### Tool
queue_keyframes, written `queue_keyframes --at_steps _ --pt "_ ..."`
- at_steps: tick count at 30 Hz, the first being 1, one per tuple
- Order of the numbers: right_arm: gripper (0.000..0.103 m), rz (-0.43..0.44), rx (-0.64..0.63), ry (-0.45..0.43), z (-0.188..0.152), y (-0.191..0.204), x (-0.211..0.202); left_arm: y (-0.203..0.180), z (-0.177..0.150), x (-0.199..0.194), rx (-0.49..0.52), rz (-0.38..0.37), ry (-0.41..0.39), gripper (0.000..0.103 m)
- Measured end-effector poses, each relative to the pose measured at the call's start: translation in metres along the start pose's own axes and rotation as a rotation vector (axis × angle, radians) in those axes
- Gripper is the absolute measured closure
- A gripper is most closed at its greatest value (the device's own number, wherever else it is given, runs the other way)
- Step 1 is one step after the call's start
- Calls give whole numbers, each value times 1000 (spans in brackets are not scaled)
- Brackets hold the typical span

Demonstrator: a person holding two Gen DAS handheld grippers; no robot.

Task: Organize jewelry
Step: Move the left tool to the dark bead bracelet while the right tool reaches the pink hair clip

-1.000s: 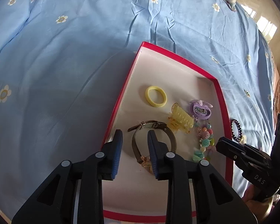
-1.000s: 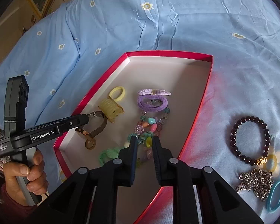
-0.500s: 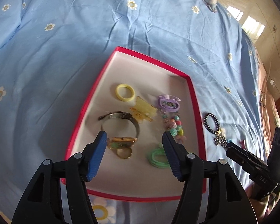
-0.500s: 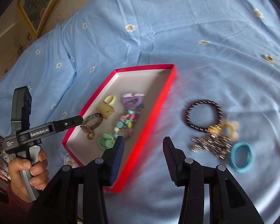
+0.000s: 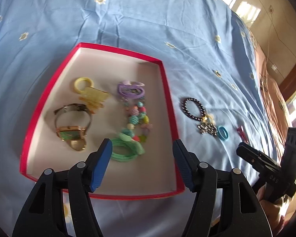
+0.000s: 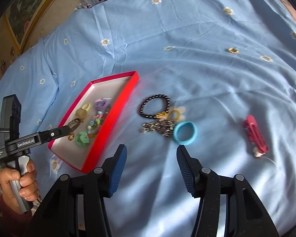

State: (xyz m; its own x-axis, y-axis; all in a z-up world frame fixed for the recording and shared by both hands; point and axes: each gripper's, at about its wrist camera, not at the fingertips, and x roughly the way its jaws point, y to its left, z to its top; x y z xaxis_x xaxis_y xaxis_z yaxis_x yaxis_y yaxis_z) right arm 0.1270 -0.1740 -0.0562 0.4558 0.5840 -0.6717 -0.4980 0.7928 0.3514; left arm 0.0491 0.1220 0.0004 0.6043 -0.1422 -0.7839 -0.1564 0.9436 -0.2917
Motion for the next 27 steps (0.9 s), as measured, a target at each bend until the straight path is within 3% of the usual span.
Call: queue_keyframes --at_steps 15,27 --pt "46 -122 65 -55 -11 -49 -33 -54 -7 19 116 -52 57 39" --pt "46 -208 43 -80 8 -75 -41 -93 24 40 227 -63 54 39"
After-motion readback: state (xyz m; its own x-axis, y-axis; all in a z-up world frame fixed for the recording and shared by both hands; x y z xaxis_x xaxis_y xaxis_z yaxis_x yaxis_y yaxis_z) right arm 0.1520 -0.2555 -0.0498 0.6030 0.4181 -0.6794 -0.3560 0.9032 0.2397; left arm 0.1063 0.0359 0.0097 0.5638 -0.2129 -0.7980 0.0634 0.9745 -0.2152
